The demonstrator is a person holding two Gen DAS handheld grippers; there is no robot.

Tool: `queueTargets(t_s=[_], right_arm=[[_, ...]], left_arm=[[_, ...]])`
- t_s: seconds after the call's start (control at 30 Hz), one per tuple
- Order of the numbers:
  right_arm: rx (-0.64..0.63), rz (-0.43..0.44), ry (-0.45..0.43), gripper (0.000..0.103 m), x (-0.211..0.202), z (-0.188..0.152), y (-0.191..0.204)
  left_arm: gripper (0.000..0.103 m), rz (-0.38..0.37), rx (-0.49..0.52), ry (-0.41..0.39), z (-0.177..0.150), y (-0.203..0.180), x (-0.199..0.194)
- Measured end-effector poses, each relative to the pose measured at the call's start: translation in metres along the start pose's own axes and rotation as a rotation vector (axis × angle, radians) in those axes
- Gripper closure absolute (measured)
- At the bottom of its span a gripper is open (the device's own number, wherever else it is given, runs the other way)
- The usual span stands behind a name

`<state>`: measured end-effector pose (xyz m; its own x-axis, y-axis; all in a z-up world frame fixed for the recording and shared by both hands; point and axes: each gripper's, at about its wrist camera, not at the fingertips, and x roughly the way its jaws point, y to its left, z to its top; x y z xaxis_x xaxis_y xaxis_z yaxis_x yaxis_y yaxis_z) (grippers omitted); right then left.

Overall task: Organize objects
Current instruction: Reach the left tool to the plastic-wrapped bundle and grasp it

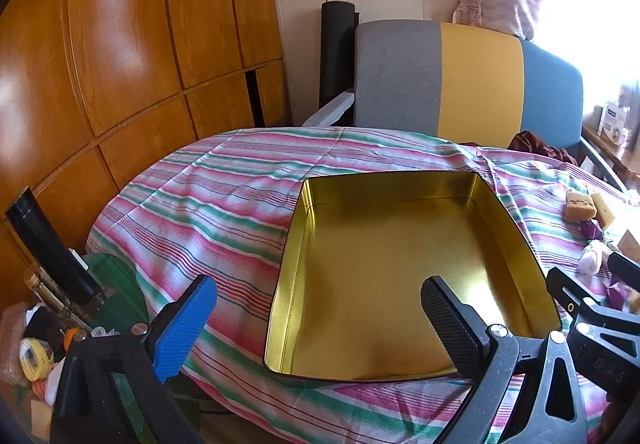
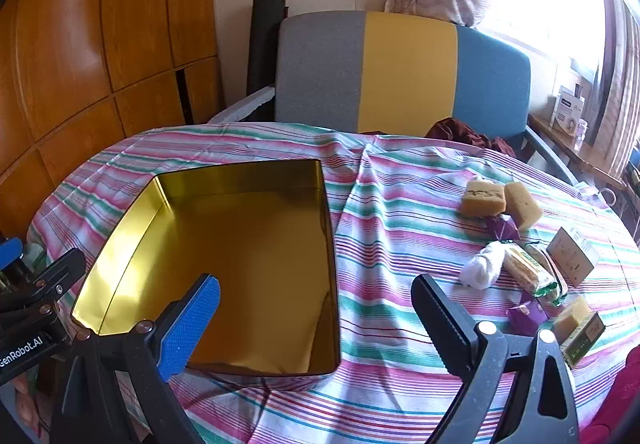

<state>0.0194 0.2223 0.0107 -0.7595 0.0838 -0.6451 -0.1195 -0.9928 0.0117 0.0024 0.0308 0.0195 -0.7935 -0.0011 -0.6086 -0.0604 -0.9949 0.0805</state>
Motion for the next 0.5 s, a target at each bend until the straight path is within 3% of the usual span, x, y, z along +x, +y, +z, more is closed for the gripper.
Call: queueTargets(t_s=[0.37, 0.5], right_arm=[[0.066, -0.051, -0.005, 0.004, -0.007, 0.002, -0.041], [0.116, -0.075, -0.008, 0.004, -0.017, 0.003, -0.072]], left_arm=[[0.000, -0.022, 0.042, 0.001, 0.003, -0.019, -0.001], [0.000, -0.113, 0.050, 0.002, 0.006, -0.028, -0.001]])
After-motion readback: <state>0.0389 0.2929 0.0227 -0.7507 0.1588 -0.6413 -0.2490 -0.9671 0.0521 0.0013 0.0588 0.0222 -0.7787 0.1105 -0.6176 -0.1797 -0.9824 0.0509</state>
